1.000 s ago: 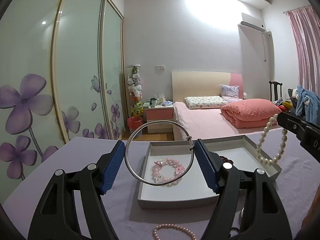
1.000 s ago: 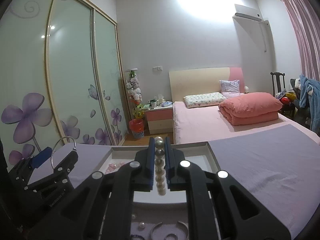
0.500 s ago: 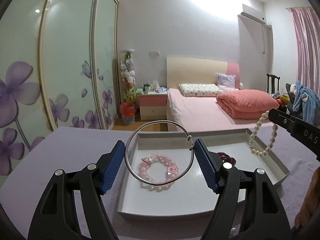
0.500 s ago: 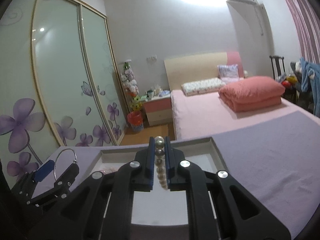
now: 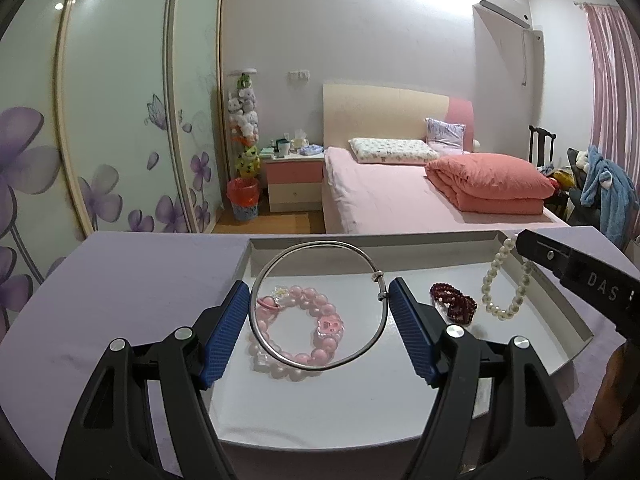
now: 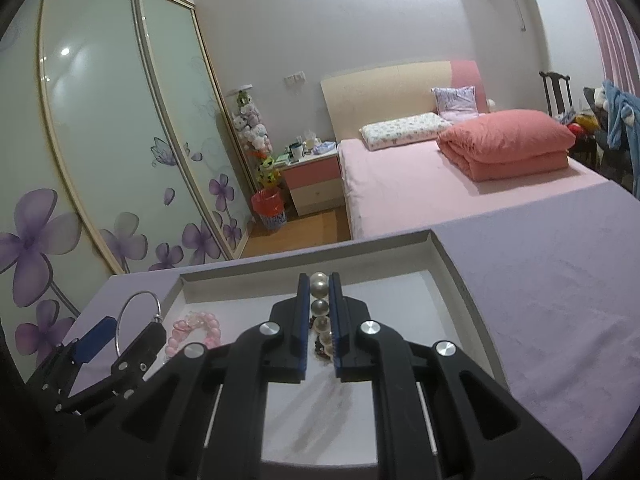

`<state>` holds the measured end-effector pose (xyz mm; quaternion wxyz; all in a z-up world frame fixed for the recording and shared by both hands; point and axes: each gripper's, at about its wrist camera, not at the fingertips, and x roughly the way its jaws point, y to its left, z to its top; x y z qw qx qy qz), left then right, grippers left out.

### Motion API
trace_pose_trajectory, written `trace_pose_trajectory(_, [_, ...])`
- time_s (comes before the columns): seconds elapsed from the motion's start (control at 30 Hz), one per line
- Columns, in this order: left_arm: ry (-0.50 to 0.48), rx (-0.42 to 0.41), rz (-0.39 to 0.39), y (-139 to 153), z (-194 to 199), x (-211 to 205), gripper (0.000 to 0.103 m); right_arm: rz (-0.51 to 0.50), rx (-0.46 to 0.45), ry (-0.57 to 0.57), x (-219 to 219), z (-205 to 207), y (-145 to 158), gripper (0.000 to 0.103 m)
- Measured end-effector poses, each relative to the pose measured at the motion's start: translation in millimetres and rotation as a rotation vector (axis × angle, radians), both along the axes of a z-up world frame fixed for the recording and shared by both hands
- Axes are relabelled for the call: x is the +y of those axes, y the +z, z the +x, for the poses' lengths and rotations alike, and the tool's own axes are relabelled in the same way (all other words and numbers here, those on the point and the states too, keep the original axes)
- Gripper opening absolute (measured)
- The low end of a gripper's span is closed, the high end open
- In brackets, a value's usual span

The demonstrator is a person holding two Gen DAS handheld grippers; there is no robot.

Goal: Organize jewelry
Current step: 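Carry the silver hoop with the left tool while the right tool carries the pearls into the tray, then open both tools and withdraw them from the tray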

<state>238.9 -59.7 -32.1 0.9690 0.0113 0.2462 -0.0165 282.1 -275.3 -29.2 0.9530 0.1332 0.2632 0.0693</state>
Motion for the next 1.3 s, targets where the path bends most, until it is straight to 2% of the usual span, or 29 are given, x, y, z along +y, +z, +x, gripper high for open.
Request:
trace_pose_trajectory(0.1, [-0.005,0.028,-0.009,-3.1,6.2,1.2,0.072,0.003,0.016,-0.006,-1.5,2.4,-4.3,0.015])
trace_pose_trajectory(0.17, [-0.009,0.044,-0.023,-5.0,9.1,2.5,0.073,0.010,0.021,-0.013,-2.3,0.8,-5.5,0.030])
trace_pose_trajectory(0.23, [-0.005,0.053,-0.030,-4.4,10.0,5.6,0.078,0.019,0.025,-0.028,-7.3,-0.3,-5.8,0.030])
trace_pose_trajectory(0.5, [0.043,0.035,-0.091,8.0,4.5,29.1,0.079,0.032,0.012,-0.060,-25.4,-12.9,1.5,0.030])
trace_pose_trajectory(0.63, [0.055,0.029,-0.095,13.2,-4.7,38.7,0.079,0.011,0.018,-0.049,-27.1,-25.7,4.5,0.030])
trace_pose_trajectory(0.8, [0.051,0.035,-0.077,16.4,-27.5,55.1,0.079,-0.018,0.075,-0.018,-31.0,-48.5,-0.3,0.030])
trace_pose_trajectory(0.97, [0.027,0.102,-0.093,7.9,-52.7,77.5,0.079,-0.055,0.195,0.083,-25.3,-79.6,-20.1,0.031])
trace_pose_trajectory(1.0, [0.020,0.117,-0.093,5.1,-57.8,81.8,0.079,-0.058,0.212,0.097,-23.2,-85.0,-23.2,0.033])
trace_pose_trajectory(1.07, [0.012,0.140,-0.083,-0.6,-67.1,85.3,0.079,-0.062,0.252,0.132,-18.3,-98.2,-31.7,0.044])
trace_pose_trajectory(1.3, [-0.039,0.214,-0.041,-17.7,-88.5,82.6,0.080,-0.133,0.329,0.184,5.0,-124.0,-48.8,0.064])
